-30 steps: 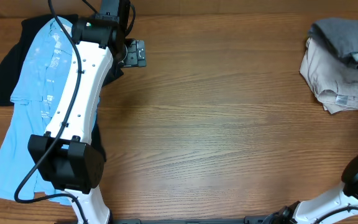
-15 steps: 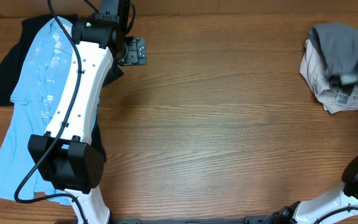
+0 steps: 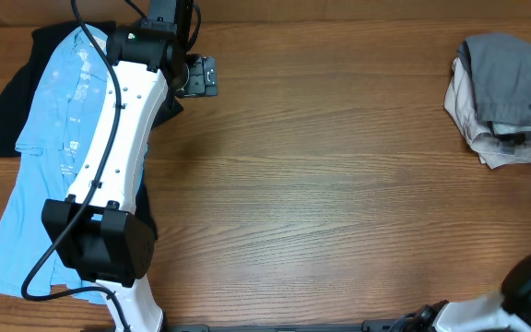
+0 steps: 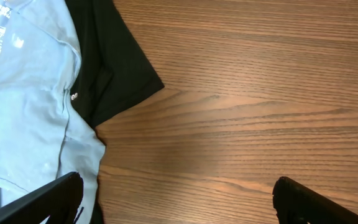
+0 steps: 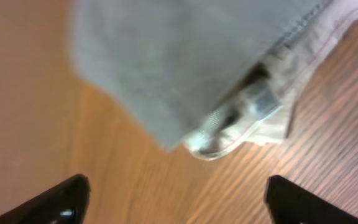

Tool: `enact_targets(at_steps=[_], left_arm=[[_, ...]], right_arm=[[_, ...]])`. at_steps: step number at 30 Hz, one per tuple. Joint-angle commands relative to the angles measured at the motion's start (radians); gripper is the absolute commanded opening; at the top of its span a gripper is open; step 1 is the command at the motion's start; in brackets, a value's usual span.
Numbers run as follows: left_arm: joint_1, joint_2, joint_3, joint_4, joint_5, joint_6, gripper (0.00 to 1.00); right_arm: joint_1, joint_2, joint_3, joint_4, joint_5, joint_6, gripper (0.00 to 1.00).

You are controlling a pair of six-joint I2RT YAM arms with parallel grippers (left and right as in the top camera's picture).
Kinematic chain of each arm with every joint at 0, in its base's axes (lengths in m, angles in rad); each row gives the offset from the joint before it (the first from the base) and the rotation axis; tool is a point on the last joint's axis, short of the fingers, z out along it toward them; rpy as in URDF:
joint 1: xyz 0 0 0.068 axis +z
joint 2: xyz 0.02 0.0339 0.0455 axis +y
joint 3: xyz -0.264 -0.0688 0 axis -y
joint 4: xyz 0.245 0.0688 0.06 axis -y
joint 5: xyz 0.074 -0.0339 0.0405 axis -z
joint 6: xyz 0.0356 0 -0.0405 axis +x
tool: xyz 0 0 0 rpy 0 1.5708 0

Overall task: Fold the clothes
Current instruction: 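Press and straighten the shorts on the stack with the right gripper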

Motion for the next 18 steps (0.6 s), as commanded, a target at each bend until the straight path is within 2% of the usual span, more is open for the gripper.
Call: enact_targets(at_steps=[1, 4, 6, 10, 13, 18], left_arm=[[0.005, 0.009, -0.005, 0.005, 0.009, -0.006, 1.0], [0.005, 0.009, -0.005, 0.005, 0.009, -0.006, 1.0], [0.005, 0.009, -0.005, 0.006, 0.009, -0.006, 1.0], [0.005, 0.009, -0.005, 0.006, 0.009, -0.007, 1.0], [0.005, 0.009, -0.005, 0.007, 0.009, -0.007, 1.0], [0.005, 0.009, -0.005, 0.005, 0.009, -0.007, 1.0]], right_arm=[[0.015, -0.16, 0.025, 0.049, -0.031, -0.134, 0.82], [0.045, -0.186, 0.025, 0.182, 0.064, -0.159, 0.75], [0.07, -0.175, 0.022, 0.267, 0.158, -0.162, 0.74], [0.11, -0.109, 0.022, 0.425, 0.267, -0.243, 0.91], [0.119, -0.021, 0.022, 0.547, 0.291, -0.33, 0.98], [0.119, 0.172, 0.022, 0.706, 0.355, -0.388, 1.0]])
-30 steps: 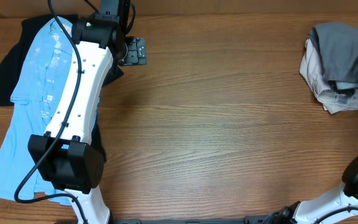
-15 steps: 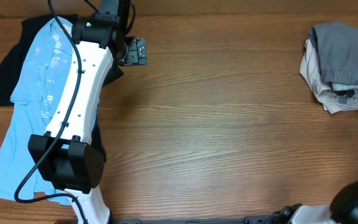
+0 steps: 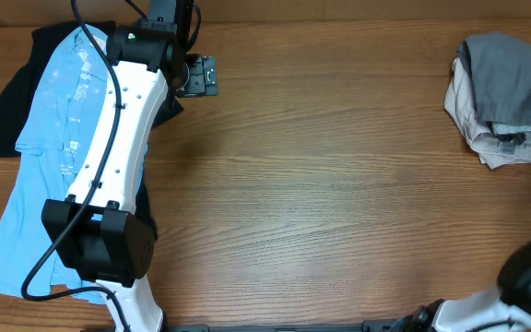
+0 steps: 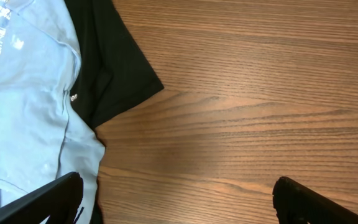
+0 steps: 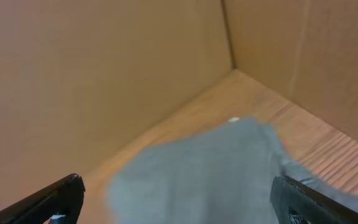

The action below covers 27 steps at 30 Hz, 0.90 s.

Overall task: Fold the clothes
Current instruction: 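Press and straighten the shorts on the stack with the right gripper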

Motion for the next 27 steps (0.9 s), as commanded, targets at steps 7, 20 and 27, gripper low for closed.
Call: enact_targets(at_steps=[7, 20, 27], left_arm=[[0.005, 0.009, -0.005, 0.008, 0.009, -0.007, 1.0], [0.005, 0.009, -0.005, 0.023, 0.008, -0.006, 1.0], [0.005, 0.009, -0.005, 0.028, 0.009, -0.006, 1.0]], right_arm=[[-0.006, 0.429, 0.003, 0.135, 0.088, -0.095, 1.0], [-0.016, 0.555, 0.031, 0.127, 0.088, -0.092, 1.0], [-0.014, 0.348, 0.052, 0.106, 0.009, -0.093, 1.0]])
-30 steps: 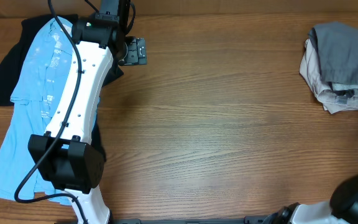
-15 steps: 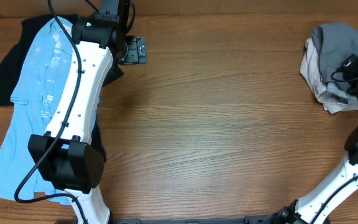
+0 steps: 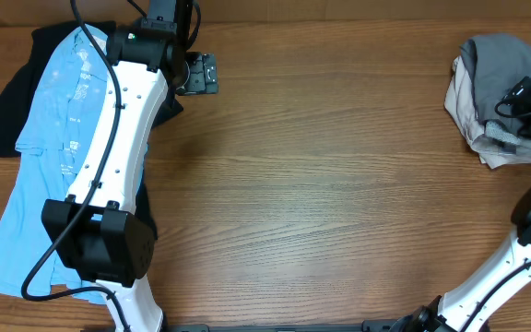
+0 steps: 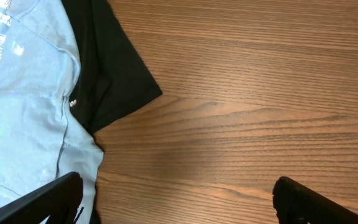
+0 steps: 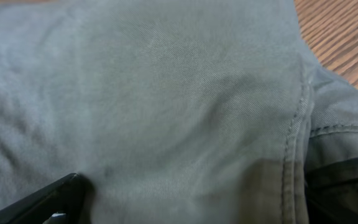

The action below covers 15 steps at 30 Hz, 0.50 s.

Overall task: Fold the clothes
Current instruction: 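Press and straighten the shorts on the stack with the right gripper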

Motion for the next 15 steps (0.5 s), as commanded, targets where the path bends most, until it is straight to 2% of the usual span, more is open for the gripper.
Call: enact_targets(at_steps=[1, 5, 8, 15], left_arm=[[0.005, 0.009, -0.005, 0.01, 0.008, -0.007, 1.0], [0.005, 0.009, -0.005, 0.014, 0.008, -0.008, 1.0], [0.005, 0.009, -0.005, 0.014, 0.008, -0.018, 1.0], [0.005, 0.009, -0.005, 0.034, 0.008, -0.018, 1.0]], right_arm=[[-0.008, -0.135, -0.001, -0.012, -0.078, -0.002, 1.0], [0.008, -0.18, -0.001, -0.034, -0.092, -0.001, 1.0], [0.034, -0.17, -0.001, -0.154, -0.065, 0.014, 1.0], [0.085, -0.151, -0.032, -0.297, 0.114, 0.204, 1.0]])
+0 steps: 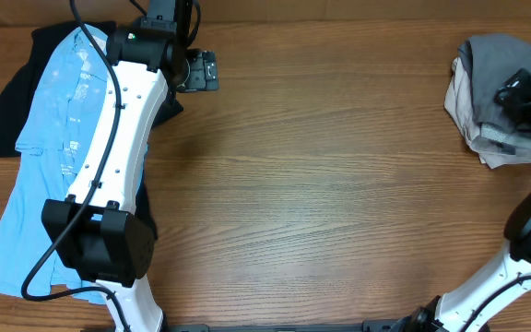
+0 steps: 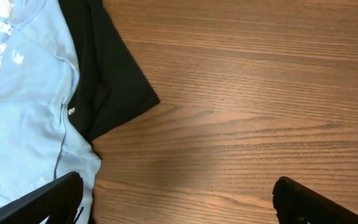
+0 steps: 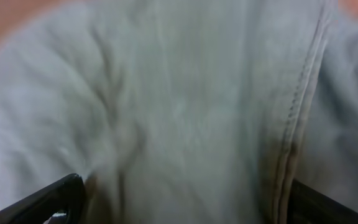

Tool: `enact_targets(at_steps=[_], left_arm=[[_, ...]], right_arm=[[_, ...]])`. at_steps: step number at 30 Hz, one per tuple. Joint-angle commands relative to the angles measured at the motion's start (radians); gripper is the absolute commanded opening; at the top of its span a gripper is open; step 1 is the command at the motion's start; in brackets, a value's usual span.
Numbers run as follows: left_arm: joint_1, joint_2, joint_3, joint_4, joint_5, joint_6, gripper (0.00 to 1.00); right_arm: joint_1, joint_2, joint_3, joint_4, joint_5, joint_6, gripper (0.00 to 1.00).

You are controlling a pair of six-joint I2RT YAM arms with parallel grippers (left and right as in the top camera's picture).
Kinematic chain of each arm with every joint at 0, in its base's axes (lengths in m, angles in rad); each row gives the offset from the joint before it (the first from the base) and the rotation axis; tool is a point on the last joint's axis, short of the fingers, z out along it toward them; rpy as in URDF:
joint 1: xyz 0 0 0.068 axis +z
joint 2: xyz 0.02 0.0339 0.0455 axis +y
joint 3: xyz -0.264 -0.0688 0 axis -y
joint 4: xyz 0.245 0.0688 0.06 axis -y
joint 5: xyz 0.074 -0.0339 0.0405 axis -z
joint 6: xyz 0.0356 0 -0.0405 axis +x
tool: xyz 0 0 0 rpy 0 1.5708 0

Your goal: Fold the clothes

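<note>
A grey garment [image 1: 501, 57] lies bunched on a cream one [image 1: 464, 111] at the table's far right. My right gripper [image 1: 521, 92] is down on this pile, open, with grey cloth [image 3: 185, 112] filling its view between the wide-apart fingertips. A light blue shirt [image 1: 53, 120] lies over a black garment [image 1: 7, 101] at the far left. My left gripper [image 1: 199, 72] hovers open over bare wood beside the black sleeve [image 2: 114, 81], holding nothing.
The brown wooden table [image 1: 321, 184] spans the view. My left arm's white link [image 1: 118, 138] stretches over the blue shirt. A cardboard wall [image 1: 339, 9] runs along the back edge.
My right gripper has pressed closer into the grey garment, its view now blurred cloth. My left gripper has shifted slightly towards the back of the table.
My right gripper was at the pile's right edge, then out of the overhead view looking towards the cardboard wall, then down over the grey garment, and now sits on it. My left gripper has stayed open beside the black sleeve throughout.
</note>
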Motion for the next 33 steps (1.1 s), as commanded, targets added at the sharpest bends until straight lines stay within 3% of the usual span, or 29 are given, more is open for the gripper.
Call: enact_targets(at_steps=[1, 12, 21, 26, 33], left_arm=[[0.005, 0.009, -0.005, 0.005, 0.009, -0.015, 1.0], [0.005, 0.009, -0.005, 0.003, 0.008, -0.014, 1.0], [0.005, 0.009, -0.005, 0.003, 0.008, -0.014, 1.0], [0.005, 0.009, -0.005, 0.003, 0.008, -0.014, 1.0], [0.005, 0.009, -0.005, 0.003, 0.008, -0.014, 1.0]], right_arm=[[0.03, 0.008, -0.036, -0.022, 0.157, 0.141, 1.0], [-0.009, -0.04, 0.034, 0.003, 0.294, 0.156, 1.0], [-0.001, -0.283, 0.094, -0.042, 0.227, 0.129, 1.0], [0.024, -0.45, 0.094, -0.1, -0.036, 0.129, 1.0], [0.105, -0.645, 0.093, -0.258, -0.74, 0.13, 1.0]])
